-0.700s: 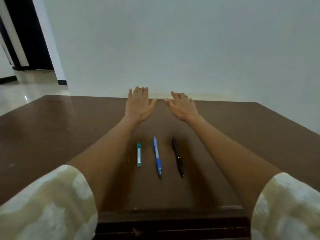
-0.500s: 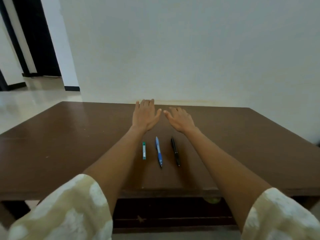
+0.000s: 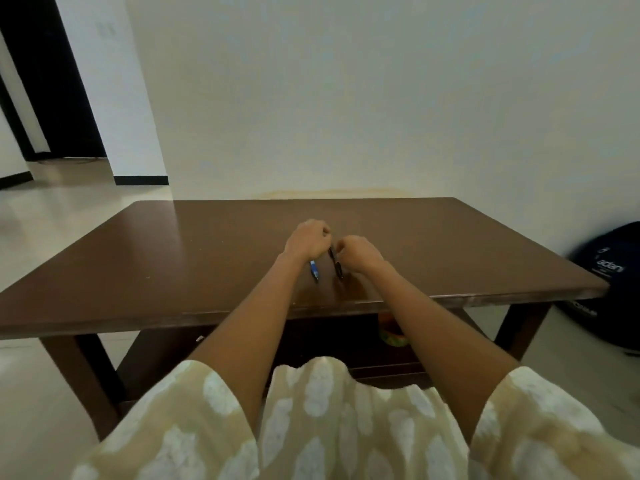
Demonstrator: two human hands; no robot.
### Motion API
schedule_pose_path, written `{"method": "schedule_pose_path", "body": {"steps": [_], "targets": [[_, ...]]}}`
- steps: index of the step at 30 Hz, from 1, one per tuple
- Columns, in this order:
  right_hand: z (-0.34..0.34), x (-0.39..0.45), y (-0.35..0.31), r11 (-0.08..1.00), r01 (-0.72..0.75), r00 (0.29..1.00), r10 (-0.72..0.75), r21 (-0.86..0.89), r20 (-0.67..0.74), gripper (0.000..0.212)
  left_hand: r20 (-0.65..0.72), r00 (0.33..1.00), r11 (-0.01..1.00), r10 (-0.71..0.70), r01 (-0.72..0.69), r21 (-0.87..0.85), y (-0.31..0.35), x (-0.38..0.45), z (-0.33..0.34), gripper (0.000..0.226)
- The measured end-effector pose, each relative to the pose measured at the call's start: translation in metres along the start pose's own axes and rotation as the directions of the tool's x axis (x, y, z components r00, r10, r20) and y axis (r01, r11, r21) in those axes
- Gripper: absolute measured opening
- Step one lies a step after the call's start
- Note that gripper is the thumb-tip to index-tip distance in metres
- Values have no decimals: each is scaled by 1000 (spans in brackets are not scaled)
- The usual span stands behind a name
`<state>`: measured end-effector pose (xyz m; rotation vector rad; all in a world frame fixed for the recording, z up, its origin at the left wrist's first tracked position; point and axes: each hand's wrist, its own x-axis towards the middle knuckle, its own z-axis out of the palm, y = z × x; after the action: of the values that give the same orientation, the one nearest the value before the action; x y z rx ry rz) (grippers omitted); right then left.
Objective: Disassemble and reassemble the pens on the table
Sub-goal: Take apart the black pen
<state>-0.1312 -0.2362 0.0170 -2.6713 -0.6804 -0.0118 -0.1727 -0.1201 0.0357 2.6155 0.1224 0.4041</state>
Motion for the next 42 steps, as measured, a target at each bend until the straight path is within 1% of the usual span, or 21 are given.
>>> {"method": "schedule_pose_path", "body": {"steps": [2, 3, 5, 9, 11, 13, 14, 16, 18, 20, 22, 24, 25, 26, 28, 30, 32, 35, 37, 39, 42], "targets": [[-3, 4, 4, 999, -37, 999, 37, 16, 8, 23, 0, 1000, 997, -11, 11, -79, 2, 5, 1, 13], [-3, 7, 5, 998, -53, 998, 53, 29, 16, 23, -16, 1000, 992, -27, 25, -122, 2, 9, 2, 11], [-3, 16, 7, 995, -84, 995, 81, 59, 57, 22, -43, 998, 978, -55, 46, -204, 3, 19, 8, 14], [5, 40, 12, 988, -129, 984, 117, 86, 136, 26, -36, 994, 941, -108, 90, -327, 0, 42, 26, 19], [11, 49, 15, 988, -150, 979, 142, 43, 143, 32, -42, 989, 917, -141, 115, -381, -3, 52, 29, 17], [16, 60, 18, 987, -162, 979, 161, -8, 129, 33, -43, 986, 901, -164, 132, -413, -6, 63, 31, 14], [18, 66, 20, 984, -175, 977, 174, 1, 125, 33, -39, 985, 896, -169, 137, -423, -8, 69, 32, 14], [18, 74, 25, 972, -222, 968, 210, 75, 135, 31, -16, 984, 883, -177, 152, -444, -8, 78, 33, 18], [15, 81, 32, 948, -257, 962, 234, 188, 139, 29, 13, 983, 862, -182, 166, -479, -8, 87, 35, 29], [10, 85, 40, 892, -247, 969, 229, 379, 94, 27, 28, 977, 826, -213, 196, -528, -9, 94, 39, 24], [6, 87, 47, 775, -189, 977, 209, 603, 37, 26, 69, 963, 730, -260, 243, -639, -9, 99, 45, 9], [-1, 88, 50, 641, -137, 984, 175, 755, 30, 29, 158, 948, 582, -276, 296, -757, -5, 102, 48, 20], [-3, 87, 51, 598, -124, 988, 147, 792, 44, 31, 196, 943, 525, -268, 314, -791, -2, 103, 50, 23], [-6, 88, 51, 584, -119, 991, 120, 803, 59, 31, 214, 941, 507, -263, 324, -799, 0, 104, 51, 24], [-12, 90, 53, 611, -129, 992, 85, 781, 97, 28, 200, 945, 525, -259, 312, -792, 2, 110, 53, 23], [-22, 92, 56, 634, -143, 989, 59, 760, 136, 26, 182, 948, 504, -261, 294, -812, 3, 115, 53, 19], [-32, 96, 60, 628, -124, 992, 74, 768, 99, 26, 186, 947, 448, -263, 290, -845, 4, 119, 52, 19], [-37, 104, 65, 602, -47, 984, 163, 797, -65, 25, 181, 959, 385, -219, 255, -887, 7, 122, 51, 21], [-38, 112, 65, 604, -4, 976, 178, 797, -130, 26, 173, 966, 401, -193, 239, -885, 10, 121, 55, 21], [-37, 119, 61, 593, 29, 974, 165, 805, -156, 27, 156, 973, 435, -172, 217, -874, 12, 120, 61, 22], [-35, 128, 59, 610, 52, 948, 218, 791, -231, 20, 82, 982, 445, -169, 150, -883, 13, 121, 71, 25]]}}
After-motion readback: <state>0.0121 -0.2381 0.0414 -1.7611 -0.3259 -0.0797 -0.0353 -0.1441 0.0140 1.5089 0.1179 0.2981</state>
